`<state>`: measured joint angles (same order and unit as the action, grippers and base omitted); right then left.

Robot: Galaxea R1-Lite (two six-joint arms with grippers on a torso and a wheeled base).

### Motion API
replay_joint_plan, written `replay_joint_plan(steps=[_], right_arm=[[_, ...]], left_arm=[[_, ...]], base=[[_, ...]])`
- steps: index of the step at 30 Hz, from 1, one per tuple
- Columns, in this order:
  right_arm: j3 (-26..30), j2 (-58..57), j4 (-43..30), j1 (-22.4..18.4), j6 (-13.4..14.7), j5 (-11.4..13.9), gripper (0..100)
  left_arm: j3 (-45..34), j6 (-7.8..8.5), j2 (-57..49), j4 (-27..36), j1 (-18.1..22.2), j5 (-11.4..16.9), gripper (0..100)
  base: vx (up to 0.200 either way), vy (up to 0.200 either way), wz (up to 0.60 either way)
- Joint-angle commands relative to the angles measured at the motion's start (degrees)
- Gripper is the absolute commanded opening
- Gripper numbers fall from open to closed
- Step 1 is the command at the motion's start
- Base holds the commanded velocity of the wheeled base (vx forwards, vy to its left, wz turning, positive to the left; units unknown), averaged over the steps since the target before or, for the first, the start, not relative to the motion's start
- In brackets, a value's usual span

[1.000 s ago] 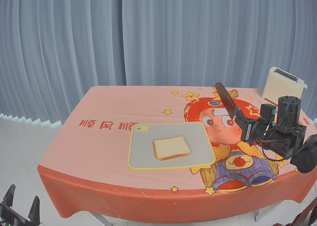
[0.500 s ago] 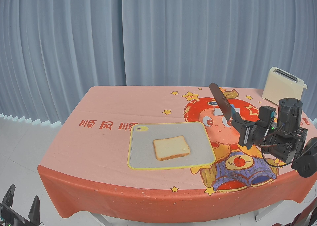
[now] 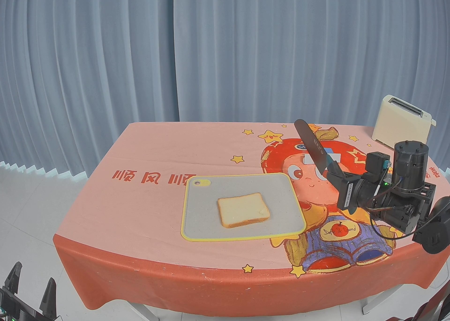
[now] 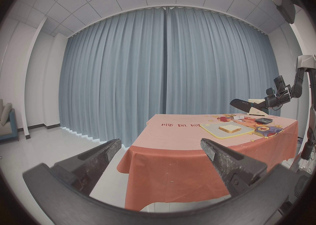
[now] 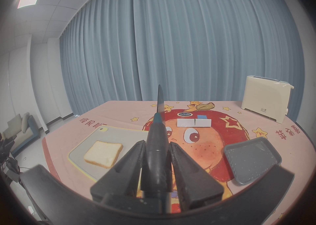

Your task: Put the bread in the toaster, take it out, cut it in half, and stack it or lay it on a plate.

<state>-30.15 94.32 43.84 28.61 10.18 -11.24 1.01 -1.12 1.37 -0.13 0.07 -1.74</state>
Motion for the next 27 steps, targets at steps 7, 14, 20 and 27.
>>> replay_joint_plan(steps=[7, 14, 20, 27], right_arm=[[0.35, -0.01, 0.02, 0.92, 0.02, -0.01, 0], [0.35, 0.16, 0.11, 1.18, 0.02, -0.10, 0], [0.44, -0.01, 0.11, 1.89, 0.10, -0.10, 0], [0.62, -0.01, 0.11, 2.06, 0.10, -0.45, 0]], left_arm=[[-1.01, -0.02, 0.04, 0.05, 0.01, 0.07, 100], [-1.01, -0.11, -0.05, -0.04, 0.01, -0.01, 100], [-1.01, -0.11, 0.04, -0.04, 0.01, -0.01, 100], [-1.01, -0.02, 0.04, -0.04, 0.01, -0.01, 100]], base=[[0.000, 0.000, 0.00], [0.000, 0.171, 0.00], [0.000, 0.200, 0.00], [0.000, 0.171, 0.00]])
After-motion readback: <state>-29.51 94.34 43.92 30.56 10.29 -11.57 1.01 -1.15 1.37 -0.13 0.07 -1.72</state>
